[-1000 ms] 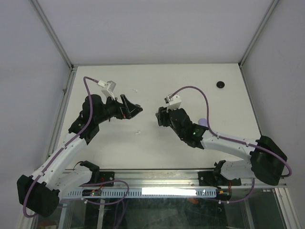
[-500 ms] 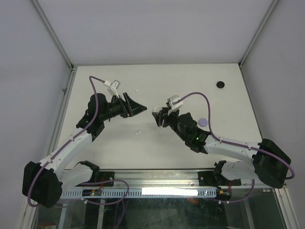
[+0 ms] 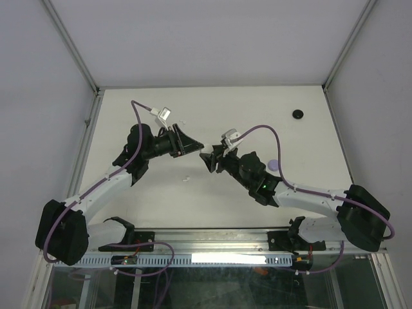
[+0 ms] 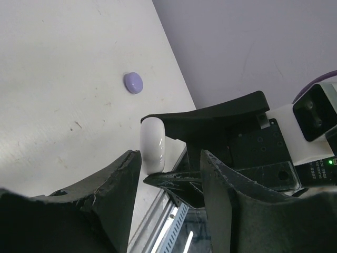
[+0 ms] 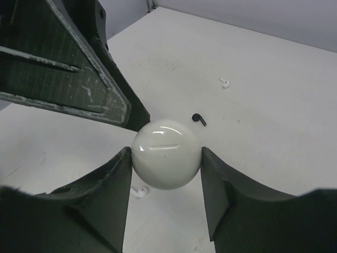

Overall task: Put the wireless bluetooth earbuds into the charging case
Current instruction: Pick up the charging case at the center of the board.

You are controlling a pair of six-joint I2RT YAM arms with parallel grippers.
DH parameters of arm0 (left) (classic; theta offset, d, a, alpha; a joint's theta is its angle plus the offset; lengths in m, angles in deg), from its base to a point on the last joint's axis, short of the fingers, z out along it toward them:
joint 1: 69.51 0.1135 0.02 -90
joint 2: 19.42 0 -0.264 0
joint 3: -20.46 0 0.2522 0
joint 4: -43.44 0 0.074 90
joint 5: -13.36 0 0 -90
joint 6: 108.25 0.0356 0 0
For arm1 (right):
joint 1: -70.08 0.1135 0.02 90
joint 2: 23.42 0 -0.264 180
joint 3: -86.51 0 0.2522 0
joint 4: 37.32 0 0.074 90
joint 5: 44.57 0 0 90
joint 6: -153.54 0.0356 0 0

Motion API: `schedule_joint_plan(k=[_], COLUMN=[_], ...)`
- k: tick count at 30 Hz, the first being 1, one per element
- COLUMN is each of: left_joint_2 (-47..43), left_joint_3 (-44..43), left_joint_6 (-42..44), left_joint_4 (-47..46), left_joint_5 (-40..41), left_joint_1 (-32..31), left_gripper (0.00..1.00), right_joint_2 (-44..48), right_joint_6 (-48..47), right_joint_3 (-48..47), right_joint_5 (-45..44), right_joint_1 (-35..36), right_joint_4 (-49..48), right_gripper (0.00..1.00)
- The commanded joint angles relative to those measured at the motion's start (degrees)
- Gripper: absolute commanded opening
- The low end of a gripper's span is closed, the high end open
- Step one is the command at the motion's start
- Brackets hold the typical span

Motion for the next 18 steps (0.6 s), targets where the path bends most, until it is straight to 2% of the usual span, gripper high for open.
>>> schedule_joint_plan(k=[1,10,18], left_joint_2=[1.9,5.78,5.1], left_joint_3=[-1.58,-3.03,-3.24], left_joint_6=[-1.55,-1.89,-2.51], left_joint_4=[-4.03,-4.17,-4.41], left_joint_5=[-2.64,-4.59,-4.83], left_joint_1=[-1.23,-2.27,-2.36], left_gripper=[0.5,0.52,0.38], right_joint_2=[-0.4,-0.33,-0.89], right_joint_6=[-1.57,-2.26,-2.44], right_joint_3=[-2.95,-3.79,-4.24], right_joint_5=[1.26,1.59,2.47], right_joint_1=[0.35,0.35,0.35], right_joint_4=[-4.0,-3.34,-3.29], right_gripper=[0.38,0.38,0.38])
